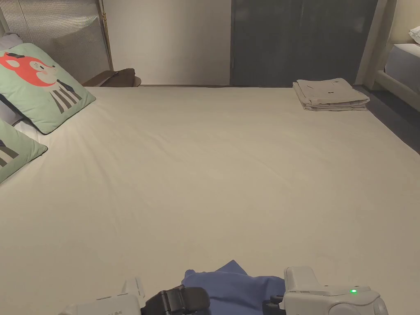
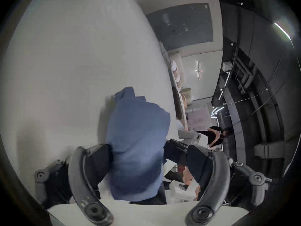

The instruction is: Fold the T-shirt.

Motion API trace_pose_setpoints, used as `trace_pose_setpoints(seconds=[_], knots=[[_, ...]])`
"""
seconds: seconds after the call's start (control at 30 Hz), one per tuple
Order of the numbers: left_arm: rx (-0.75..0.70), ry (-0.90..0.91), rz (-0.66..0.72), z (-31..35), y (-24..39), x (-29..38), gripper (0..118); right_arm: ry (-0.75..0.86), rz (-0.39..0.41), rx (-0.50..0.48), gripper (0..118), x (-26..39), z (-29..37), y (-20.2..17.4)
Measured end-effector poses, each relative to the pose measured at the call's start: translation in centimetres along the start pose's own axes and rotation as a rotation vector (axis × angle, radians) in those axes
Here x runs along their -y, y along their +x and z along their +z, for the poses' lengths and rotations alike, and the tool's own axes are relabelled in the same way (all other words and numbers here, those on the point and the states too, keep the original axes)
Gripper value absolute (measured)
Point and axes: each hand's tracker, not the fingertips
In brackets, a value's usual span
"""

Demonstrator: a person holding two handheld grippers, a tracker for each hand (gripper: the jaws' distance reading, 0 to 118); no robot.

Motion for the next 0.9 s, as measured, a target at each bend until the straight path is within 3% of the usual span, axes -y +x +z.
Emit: trace_pose_setpoints(seconds=[0.2, 0.27, 0.3, 0.33, 0.43, 0.6, 0.73, 0.9], knots=[[-0.073, -0.031, -0.072, -1.2, 1.2, -0.1, 93, 0.01, -0.012, -0.005, 0, 0.1, 0.1, -0.1], [-0.151, -0.028, -0.135, -1.4, 1.7, 0.2, 80, 0.012, -0.019, -0.003, 0, 0.1, 0.1, -0.1], [-0.182, -0.019, -0.139, -1.3, 1.6, 0.2, 65, 0.013, -0.019, 0.0, 0, 0.1, 0.1, -0.2], [-0.187, -0.017, -0.122, -1.2, 1.3, 0.0, 57, 0.013, -0.018, 0.003, 0, 0.1, 0.1, -0.2], [-0.151, -0.021, -0.072, -1.0, 0.6, -0.6, 49, 0.016, -0.021, -0.001, 0, 0.3, 0.0, -0.6], [-0.143, -0.016, -0.043, -0.5, 1.1, -0.2, 25, 0.037, -0.018, -0.016, 0, 0.0, 0.8, -1.1], [-0.11, -0.025, -0.029, 1.4, 0.6, -1.1, 22, 0.108, -0.063, -0.058, 0, -0.8, 3.0, -1.0], [-0.091, 0.028, 0.008, 7.1, -1.0, -3.0, 22, 0.157, -0.021, -0.036, 0, -2.6, 4.4, -2.5]])
